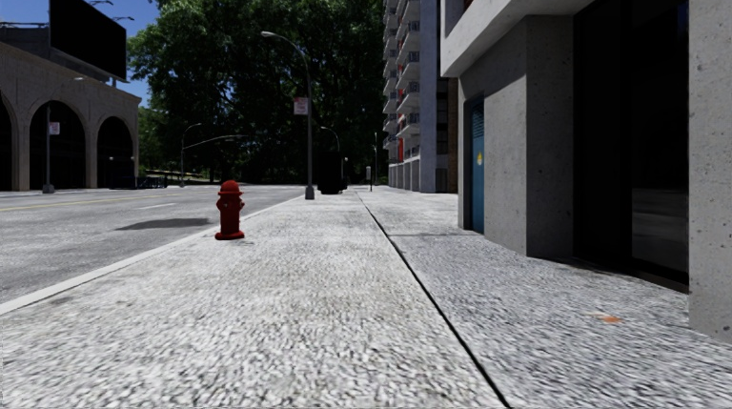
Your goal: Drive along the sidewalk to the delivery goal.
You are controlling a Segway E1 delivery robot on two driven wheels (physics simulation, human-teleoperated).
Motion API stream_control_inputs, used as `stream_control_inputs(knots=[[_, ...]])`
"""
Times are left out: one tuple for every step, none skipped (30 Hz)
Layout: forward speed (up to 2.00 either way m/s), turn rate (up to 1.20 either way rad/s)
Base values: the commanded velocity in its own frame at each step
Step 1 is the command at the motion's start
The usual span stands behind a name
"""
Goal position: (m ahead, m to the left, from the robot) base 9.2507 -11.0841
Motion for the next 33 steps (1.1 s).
stream_control_inputs(knots=[[2.00, 0.00], [2.00, 0.00], [2.00, 0.00], [2.00, 0.00], [2.00, 0.00], [2.00, 0.00], [2.00, 0.00], [2.00, 0.00], [2.00, 0.00], [2.00, 0.00], [2.00, 0.00], [2.00, 0.00], [2.00, 0.00], [2.00, 0.00], [2.00, 0.00], [2.00, 0.00], [2.00, 0.00], [2.00, 0.00], [2.00, 0.00], [2.00, 0.00], [2.00, 0.00], [2.00, 0.00], [2.00, 0.00], [2.00, 0.00], [2.00, 0.00], [2.00, 0.00], [2.00, 0.00], [2.00, 0.00], [2.00, 0.00], [2.00, 0.00], [2.00, 0.00], [2.00, 0.00], [2.00, 0.00]])
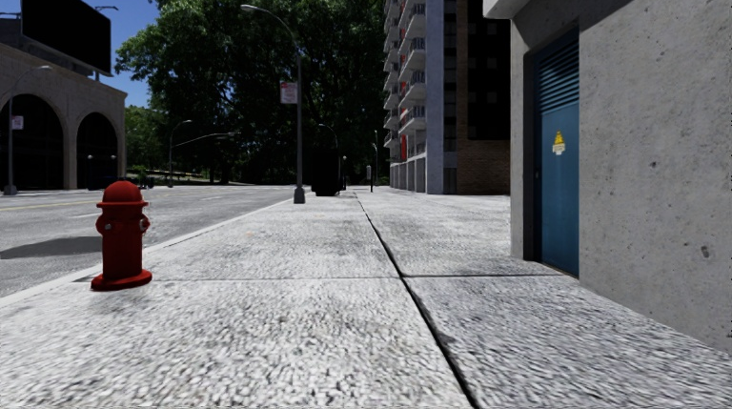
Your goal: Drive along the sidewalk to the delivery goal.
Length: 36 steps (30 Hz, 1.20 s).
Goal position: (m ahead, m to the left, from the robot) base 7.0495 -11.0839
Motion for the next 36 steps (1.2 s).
stream_control_inputs(knots=[[2.00, 0.00], [2.00, 0.00], [2.00, 0.00], [2.00, 0.00], [2.00, 0.00], [2.00, 0.00], [2.00, 0.00], [2.00, 0.00], [2.00, 0.00], [2.00, 0.00], [2.00, 0.00], [2.00, 0.00], [2.00, 0.00], [2.00, 0.00], [2.00, 0.00], [2.00, 0.00], [2.00, 0.00], [2.00, 0.00], [2.00, 0.00], [2.00, 0.00], [2.00, 0.00], [2.00, 0.00], [2.00, 0.00], [2.00, 0.00], [2.00, -0.04], [2.00, -0.10], [1.95, -0.16], [1.79, -0.19], [1.79, -0.19], [1.62, -0.22], [1.45, -0.27], [1.37, -0.29], [1.35, -0.30], [1.35, -0.30], [1.35, -0.30], [1.35, -0.30]])
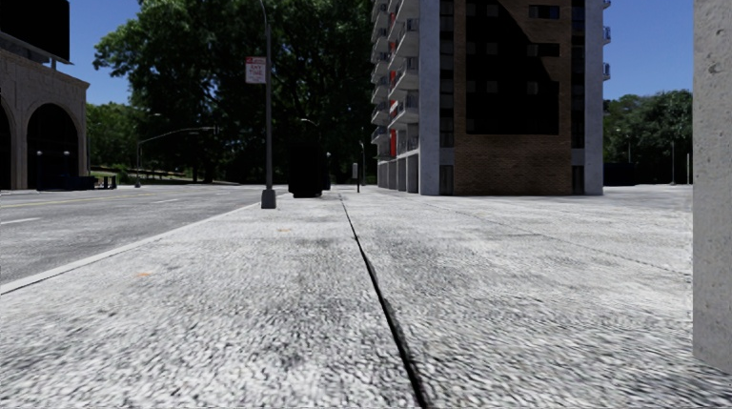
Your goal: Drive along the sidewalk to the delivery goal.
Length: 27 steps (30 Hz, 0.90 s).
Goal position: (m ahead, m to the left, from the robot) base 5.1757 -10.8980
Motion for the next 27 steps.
stream_control_inputs(knots=[[1.35, -0.30], [1.35, -0.30], [1.35, -0.30], [1.35, -0.30], [1.35, -0.30], [1.35, -0.30], [1.36, -0.30], [1.36, -0.30], [1.36, -0.30], [1.36, -0.30], [1.37, -0.30], [1.41, -0.30], [1.49, -0.31], [1.52, -0.37], [1.53, -0.44], [1.53, -0.44], [1.53, -0.56], [1.53, -0.60], [1.53, -0.61], [1.53, -0.61], [1.53, -0.61], [1.53, -0.60], [1.53, -0.60], [1.53, -0.60], [1.53, -0.59], [1.53, -0.59], [1.53, -0.59]])
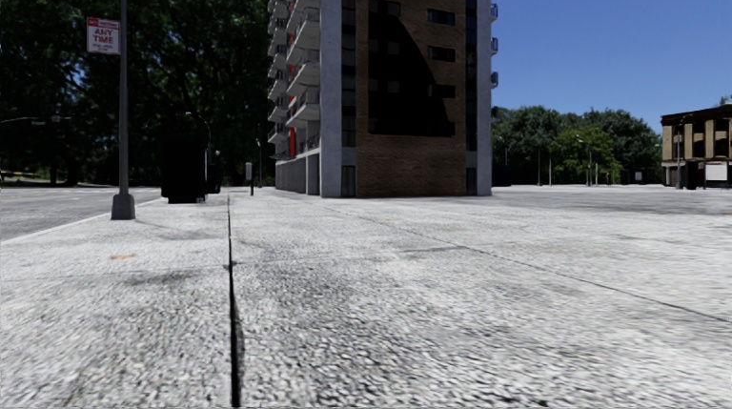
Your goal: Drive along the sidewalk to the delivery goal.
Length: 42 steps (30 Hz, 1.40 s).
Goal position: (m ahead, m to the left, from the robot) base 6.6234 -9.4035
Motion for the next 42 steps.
stream_control_inputs(knots=[[1.53, -0.59], [1.53, -0.59], [1.53, -0.59], [1.53, -0.59], [1.53, -0.59], [1.53, -0.59], [1.53, -0.59], [1.53, -0.59], [1.53, -0.59], [1.53, -0.59], [1.53, -0.59], [1.53, -0.59], [1.54, -0.59], [1.54, -0.59], [1.54, -0.59], [1.54, -0.59], [1.54, -0.59], [1.54, -0.59], [1.54, -0.59], [1.54, -0.59], [1.54, -0.59], [1.54, -0.59], [1.54, -0.59], [1.54, -0.59], [1.54, -0.59], [1.54, -0.59], [1.54, -0.59], [1.54, -0.59], [1.54, -0.59], [1.54, -0.59], [1.54, -0.59], [1.54, -0.59], [1.54, -0.59], [1.54, -0.59], [1.54, -0.59], [1.54, -0.59], [1.54, -0.59], [1.54, -0.59], [1.54, -0.59], [1.54, -0.59], [1.54, -0.59], [1.54, -0.59]])
